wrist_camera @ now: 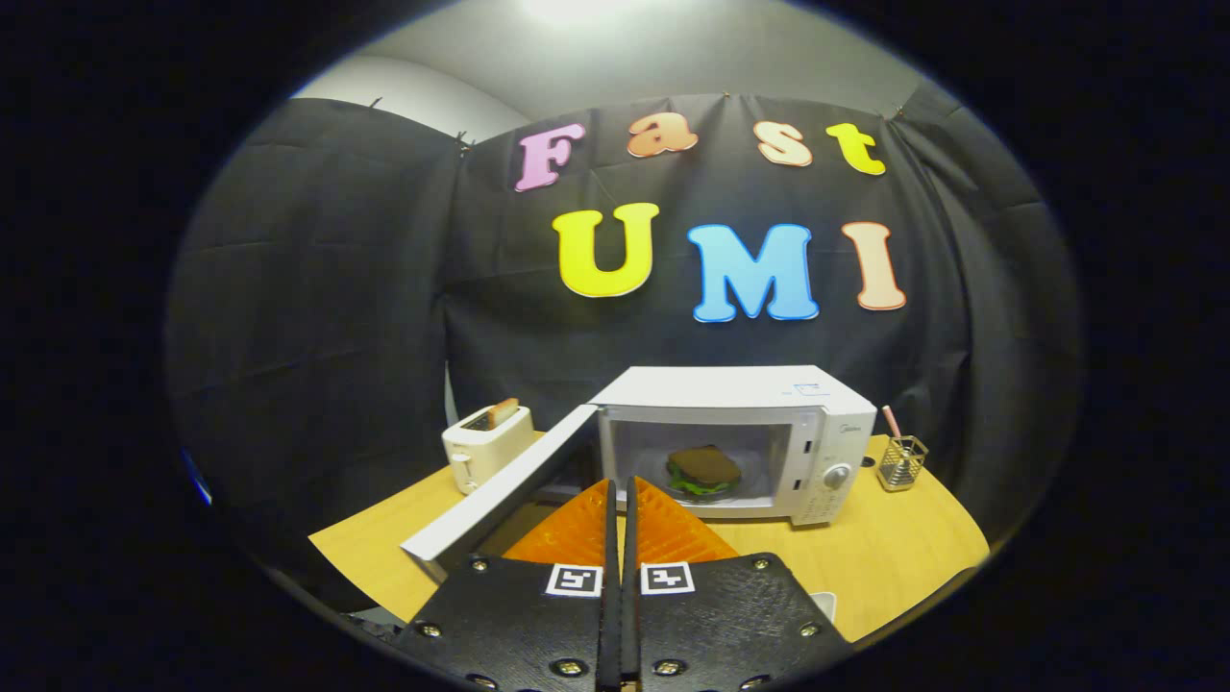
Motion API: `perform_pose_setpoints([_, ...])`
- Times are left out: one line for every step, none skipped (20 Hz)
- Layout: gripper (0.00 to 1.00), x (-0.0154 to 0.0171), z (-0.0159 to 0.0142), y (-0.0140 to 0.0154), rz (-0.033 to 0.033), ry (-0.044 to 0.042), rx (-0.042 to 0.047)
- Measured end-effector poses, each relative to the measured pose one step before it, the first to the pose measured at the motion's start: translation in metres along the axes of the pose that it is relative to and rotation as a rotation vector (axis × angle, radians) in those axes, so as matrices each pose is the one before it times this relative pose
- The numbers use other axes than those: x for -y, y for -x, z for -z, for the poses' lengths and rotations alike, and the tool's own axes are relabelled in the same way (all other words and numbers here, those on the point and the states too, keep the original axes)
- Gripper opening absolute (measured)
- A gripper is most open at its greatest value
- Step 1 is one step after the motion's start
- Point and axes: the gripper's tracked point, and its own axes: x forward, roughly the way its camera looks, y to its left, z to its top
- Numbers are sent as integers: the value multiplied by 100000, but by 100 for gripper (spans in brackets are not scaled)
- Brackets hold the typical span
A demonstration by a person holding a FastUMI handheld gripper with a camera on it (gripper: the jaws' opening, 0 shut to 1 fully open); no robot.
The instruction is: Open the microwave, put the food inside, and close the microwave door.
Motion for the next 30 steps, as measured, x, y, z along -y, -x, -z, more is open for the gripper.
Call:
perform_pose_setpoints([0,-2304,195,56,-4954,670,538])
perform_pose_setpoints([1,-1899,-100,-93,-4294,1554,727])
perform_pose_setpoints([1,-1492,32,-218,-2919,550,883])
perform_pose_setpoints([1,-1413,227,-307,-2565,240,269])
perform_pose_setpoints([1,-1280,574,-376,-2562,-99,-200])
perform_pose_setpoints([1,-1073,649,-508,-1742,-680,-441])
perform_pose_setpoints([1,-1245,705,-577,-1756,-555,-988])
perform_pose_setpoints([1,-1267,879,-547,-2253,135,-1352])
perform_pose_setpoints([1,-1185,826,-736,-1718,1039,-1356])
perform_pose_setpoints([1,-628,308,-453,-104,2051,15])
perform_pose_setpoints([1,-575,528,-448,-720,712,94])
perform_pose_setpoints([1,-475,596,-509,-538,174,-747])
perform_pose_setpoints([1,-119,750,-793,921,225,-799])
perform_pose_setpoints([1,342,551,-154,1777,-554,-1310])
perform_pose_setpoints([1,563,598,-176,1442,-1194,-1708])
perform_pose_setpoints([1,575,489,-115,976,-1222,-1390])
perform_pose_setpoints([1,41,-361,760,-1794,-728,-432])
perform_pose_setpoints([1,476,168,-680,1290,713,108])
perform_pose_setpoints([1,917,-130,547,1710,1730,619])
perform_pose_setpoints([1,843,-301,383,1355,822,855])
perform_pose_setpoints([1,802,-207,364,1418,436,760])
perform_pose_setpoints([1,873,-135,339,1368,719,356])
perform_pose_setpoints([1,1119,-54,431,1658,990,-79])
perform_pose_setpoints([1,990,18,251,908,1232,-636])
perform_pose_setpoints([1,826,186,412,233,881,-423])
perform_pose_setpoints([1,968,-28,333,969,922,44])
perform_pose_setpoints([1,1422,27,428,2050,1055,3])
perform_pose_setpoints([1,1168,174,207,2221,859,-251])
perform_pose_setpoints([1,1377,77,245,2387,497,-342])
perform_pose_setpoints([1,1170,82,25,2076,123,-491])
